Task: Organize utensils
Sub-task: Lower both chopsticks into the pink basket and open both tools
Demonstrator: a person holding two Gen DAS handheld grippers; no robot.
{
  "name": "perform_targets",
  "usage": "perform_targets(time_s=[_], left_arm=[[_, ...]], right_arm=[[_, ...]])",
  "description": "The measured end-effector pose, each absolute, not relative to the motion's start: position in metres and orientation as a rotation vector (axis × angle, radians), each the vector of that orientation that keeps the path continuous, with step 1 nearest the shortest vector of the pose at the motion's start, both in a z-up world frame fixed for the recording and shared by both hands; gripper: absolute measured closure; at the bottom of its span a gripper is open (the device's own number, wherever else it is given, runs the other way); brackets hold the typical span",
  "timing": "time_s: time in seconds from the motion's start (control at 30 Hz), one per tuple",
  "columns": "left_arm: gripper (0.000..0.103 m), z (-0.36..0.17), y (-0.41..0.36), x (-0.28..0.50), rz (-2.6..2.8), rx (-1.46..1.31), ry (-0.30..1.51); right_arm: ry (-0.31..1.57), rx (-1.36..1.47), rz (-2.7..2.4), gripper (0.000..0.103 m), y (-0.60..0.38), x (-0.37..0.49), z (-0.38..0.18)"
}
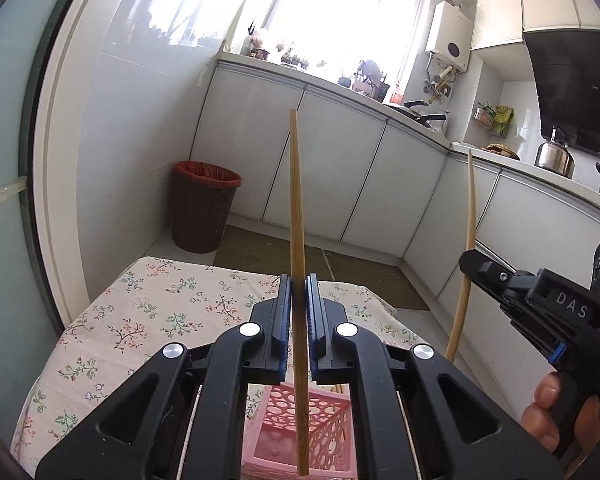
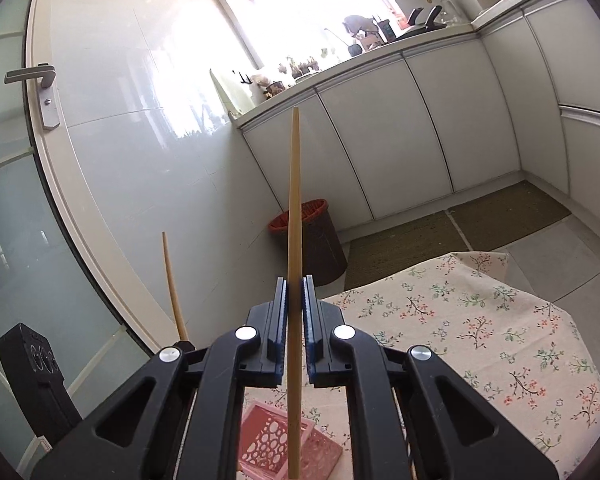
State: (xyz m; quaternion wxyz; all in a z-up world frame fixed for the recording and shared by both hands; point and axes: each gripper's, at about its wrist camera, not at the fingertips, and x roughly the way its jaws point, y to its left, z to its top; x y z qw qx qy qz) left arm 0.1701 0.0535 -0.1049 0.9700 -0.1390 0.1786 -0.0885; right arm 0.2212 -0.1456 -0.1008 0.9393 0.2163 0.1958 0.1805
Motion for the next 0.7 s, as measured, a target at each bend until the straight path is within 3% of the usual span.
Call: perform_targets(time_s=[0.33,0.7], left_arm=[[0.096,-0.105,0.059,0.169,-0.159,-0.286,0.309],[0.096,-0.12,0.047,0.19,-0.207,-0.144,0.604]], right_arm=[[0.377,0.382,0.409,0.095,-0.114,0.225,-0.108],[0.372,0.374,0.415,0.095,-0.11,0.223,-0.121]])
